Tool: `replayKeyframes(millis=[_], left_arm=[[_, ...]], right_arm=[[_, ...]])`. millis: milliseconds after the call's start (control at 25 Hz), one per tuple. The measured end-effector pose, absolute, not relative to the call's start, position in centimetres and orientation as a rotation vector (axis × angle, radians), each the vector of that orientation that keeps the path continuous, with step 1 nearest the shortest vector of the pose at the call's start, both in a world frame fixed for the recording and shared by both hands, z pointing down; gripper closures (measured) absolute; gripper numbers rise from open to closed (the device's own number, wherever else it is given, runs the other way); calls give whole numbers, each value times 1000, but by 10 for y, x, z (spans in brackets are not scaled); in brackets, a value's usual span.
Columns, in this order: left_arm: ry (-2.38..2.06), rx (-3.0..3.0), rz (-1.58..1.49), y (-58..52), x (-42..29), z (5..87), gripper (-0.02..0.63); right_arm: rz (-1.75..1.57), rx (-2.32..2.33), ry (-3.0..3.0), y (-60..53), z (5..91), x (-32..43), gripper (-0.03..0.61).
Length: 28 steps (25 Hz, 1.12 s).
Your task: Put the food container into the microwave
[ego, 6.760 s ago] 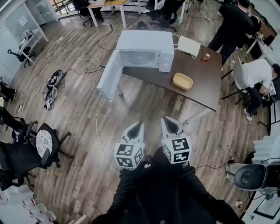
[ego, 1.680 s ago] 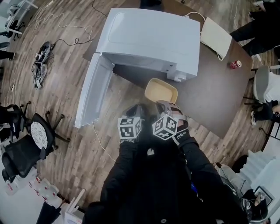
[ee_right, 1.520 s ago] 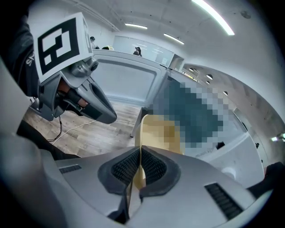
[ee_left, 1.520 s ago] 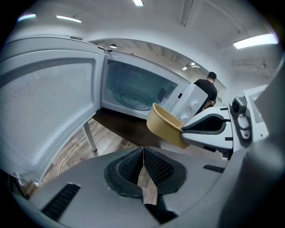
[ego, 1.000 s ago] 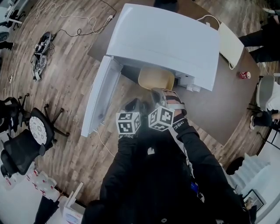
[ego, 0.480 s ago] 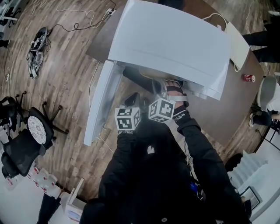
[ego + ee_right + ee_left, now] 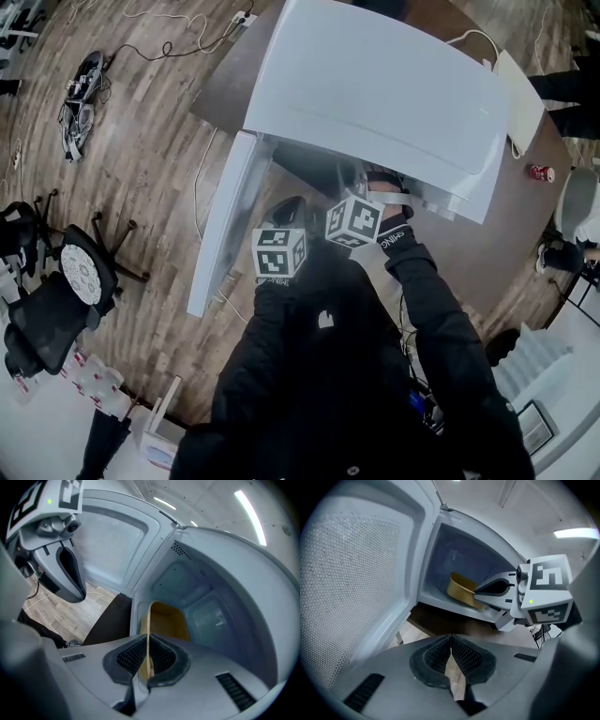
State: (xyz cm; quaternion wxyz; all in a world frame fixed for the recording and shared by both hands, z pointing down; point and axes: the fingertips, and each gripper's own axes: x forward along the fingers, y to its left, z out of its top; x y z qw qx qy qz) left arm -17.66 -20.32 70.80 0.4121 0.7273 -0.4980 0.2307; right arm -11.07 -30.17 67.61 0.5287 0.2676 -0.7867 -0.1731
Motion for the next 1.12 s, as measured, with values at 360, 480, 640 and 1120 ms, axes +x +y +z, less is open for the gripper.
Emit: replayKeyframes(millis=[360, 480, 640, 1120], left_arm=[[-1254, 1838, 577, -200, -179, 704, 580], [-1257, 1840, 576, -198, -180, 700, 580], [-1271, 1858, 564, -194, -177, 686, 580], [-1323, 1981, 443, -174, -135, 597, 580]], right_arm=[[-375, 683, -1892, -305, 677, -109, 539], [-344, 710, -1915, -303, 670, -108, 505], [-276, 782, -1964, -291, 652, -102, 499], [4, 1094, -2158, -228, 543, -59, 546]])
